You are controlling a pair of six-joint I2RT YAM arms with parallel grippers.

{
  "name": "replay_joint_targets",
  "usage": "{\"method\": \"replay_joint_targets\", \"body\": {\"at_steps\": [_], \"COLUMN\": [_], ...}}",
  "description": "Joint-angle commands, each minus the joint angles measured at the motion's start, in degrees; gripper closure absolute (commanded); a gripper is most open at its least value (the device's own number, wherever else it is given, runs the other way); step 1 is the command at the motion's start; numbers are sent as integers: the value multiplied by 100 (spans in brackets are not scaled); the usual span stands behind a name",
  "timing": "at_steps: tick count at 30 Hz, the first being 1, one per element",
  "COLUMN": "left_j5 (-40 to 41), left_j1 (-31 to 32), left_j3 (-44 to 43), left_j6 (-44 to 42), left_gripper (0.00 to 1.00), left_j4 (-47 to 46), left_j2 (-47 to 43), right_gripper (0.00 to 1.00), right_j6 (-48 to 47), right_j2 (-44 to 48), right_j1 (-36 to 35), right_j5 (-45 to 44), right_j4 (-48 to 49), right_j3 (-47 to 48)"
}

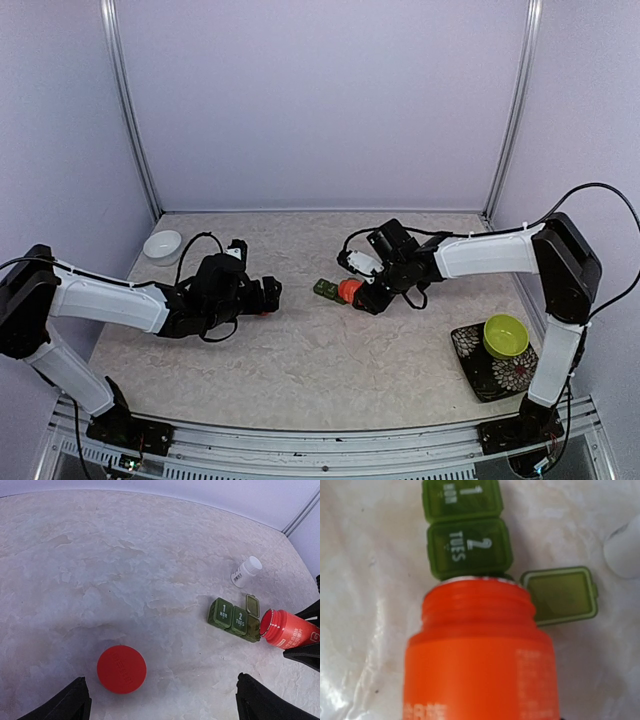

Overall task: Sort the pills into containers
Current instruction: Place the pill in the compartment of the pill container.

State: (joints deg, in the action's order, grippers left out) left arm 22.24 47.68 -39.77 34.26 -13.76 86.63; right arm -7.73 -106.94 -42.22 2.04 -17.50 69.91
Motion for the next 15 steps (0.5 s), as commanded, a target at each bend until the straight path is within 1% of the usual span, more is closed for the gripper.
{"method": "replay_joint_targets", "body": {"at_steps": [1,15], "left_j5": [-44,-50], "left_j1": [31,26], "left_j3": [53,23], "left_j6": [15,-2], "left_gripper": [1,1], "left_j4": [-140,-127], "left_j2": [-31,-23], "right_gripper": [76,75], "right_j6": [-43,-96], "right_j2": [-119,-212], "right_j1": [-59,-76], "right_j5": [-69,-124], "right_j4": [-98,-480], "right_j3": [144,436]}}
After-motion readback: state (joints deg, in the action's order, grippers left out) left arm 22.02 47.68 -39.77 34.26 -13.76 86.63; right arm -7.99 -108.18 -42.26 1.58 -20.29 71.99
